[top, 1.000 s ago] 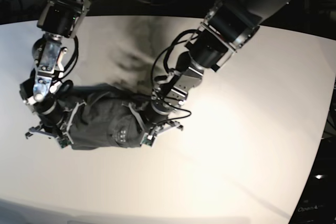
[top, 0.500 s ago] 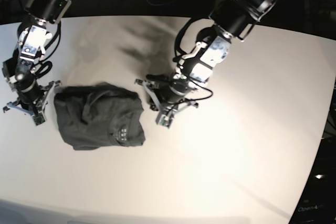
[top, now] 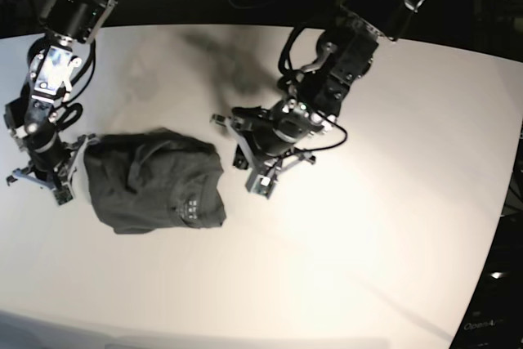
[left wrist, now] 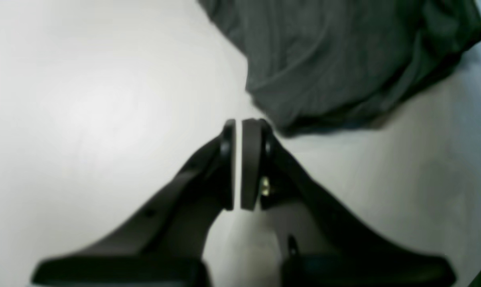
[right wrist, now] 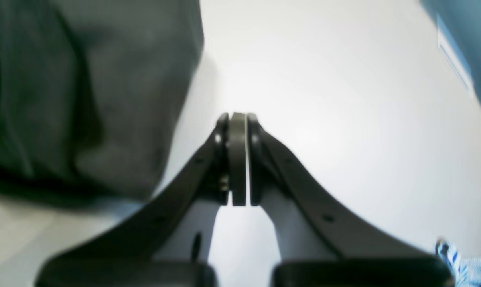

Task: Fold the T-shirt properly
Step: 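Lower the left gripper onto the bundle and tuck its edge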

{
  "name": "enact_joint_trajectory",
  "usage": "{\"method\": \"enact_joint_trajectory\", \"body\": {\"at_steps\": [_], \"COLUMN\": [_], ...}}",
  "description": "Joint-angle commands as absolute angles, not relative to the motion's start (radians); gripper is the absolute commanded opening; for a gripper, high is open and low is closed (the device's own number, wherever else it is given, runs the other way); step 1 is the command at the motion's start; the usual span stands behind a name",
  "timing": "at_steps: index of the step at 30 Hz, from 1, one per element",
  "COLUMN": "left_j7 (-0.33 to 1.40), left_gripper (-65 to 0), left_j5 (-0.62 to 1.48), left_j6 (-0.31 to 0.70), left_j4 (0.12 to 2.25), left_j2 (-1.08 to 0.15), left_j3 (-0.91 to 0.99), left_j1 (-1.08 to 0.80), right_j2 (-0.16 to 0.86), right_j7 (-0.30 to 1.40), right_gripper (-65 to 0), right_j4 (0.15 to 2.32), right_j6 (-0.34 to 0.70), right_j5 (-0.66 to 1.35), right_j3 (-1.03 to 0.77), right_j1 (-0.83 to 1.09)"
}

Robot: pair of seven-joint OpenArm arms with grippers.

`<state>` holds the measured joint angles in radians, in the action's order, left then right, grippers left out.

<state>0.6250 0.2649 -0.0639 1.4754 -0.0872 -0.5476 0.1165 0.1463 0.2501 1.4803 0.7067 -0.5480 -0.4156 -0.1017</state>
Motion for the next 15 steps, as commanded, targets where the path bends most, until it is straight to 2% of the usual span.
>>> {"method": "enact_joint_trajectory", "body": {"at_steps": [1, 10, 15], "left_j7": [0.611, 0.618, 0.605], "left_gripper": [-62.3, -62.3, -62.3], "left_j5": [0.269, 0.260, 0.260], "left_j6": [-0.061, -0.058, -0.062], "left_j4": [1.492, 1.408, 1.290], "left_j2": [-0.068, 0.021, 0.059], "left_j3": [-0.550, -0.553, -0.648], "left_j1": [0.128, 0.148, 0.193], "right_j2": [0.162, 0.186, 0.202], "right_j7": [0.232, 0.226, 0.226], "right_gripper": [-65.0, -65.0, -65.0], "right_j4": [1.501, 1.500, 1.457], "right_j6": [0.698, 0.698, 0.698], "right_j5": [-0.541, -0.541, -0.541], "right_j3": [-0.418, -0.421, -0.415], "right_j1": [-0.120, -0.127, -0.219]}}
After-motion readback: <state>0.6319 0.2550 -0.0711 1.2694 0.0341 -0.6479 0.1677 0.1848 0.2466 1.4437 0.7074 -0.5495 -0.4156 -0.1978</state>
